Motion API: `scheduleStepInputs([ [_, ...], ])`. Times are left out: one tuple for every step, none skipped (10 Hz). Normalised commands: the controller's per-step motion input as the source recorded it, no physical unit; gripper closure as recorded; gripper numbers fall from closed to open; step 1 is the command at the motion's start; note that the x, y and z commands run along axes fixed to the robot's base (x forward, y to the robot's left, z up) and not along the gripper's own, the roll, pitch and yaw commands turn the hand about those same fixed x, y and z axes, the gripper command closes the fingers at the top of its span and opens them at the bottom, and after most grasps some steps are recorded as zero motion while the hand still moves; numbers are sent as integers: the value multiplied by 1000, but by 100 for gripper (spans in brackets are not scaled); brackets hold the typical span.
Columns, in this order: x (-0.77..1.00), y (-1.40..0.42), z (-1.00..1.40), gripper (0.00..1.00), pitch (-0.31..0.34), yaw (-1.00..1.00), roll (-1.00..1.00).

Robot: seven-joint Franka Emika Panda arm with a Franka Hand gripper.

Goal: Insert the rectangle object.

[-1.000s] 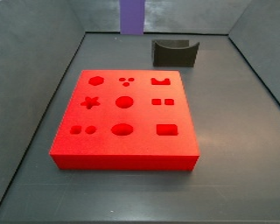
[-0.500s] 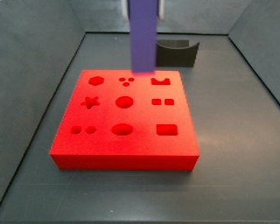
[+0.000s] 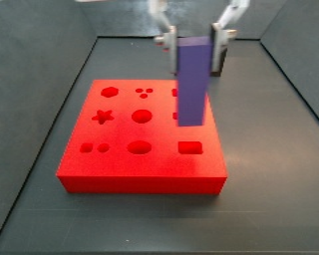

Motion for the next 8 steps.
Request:
scheduleStepInputs([
  [371, -3, -234, 100, 100, 74, 179],
  [383, -11, -471, 100, 116, 169, 330],
  [300, -97, -460, 100, 113, 231, 339],
  [186, -229, -406, 100, 99, 211, 256],
  [157, -211, -334, 100, 84, 123, 223],
  [151, -160, -263, 100, 44, 103, 164],
  [174, -97, -200, 100, 37, 77, 173],
  [0, 0, -126, 100, 6, 0, 157],
])
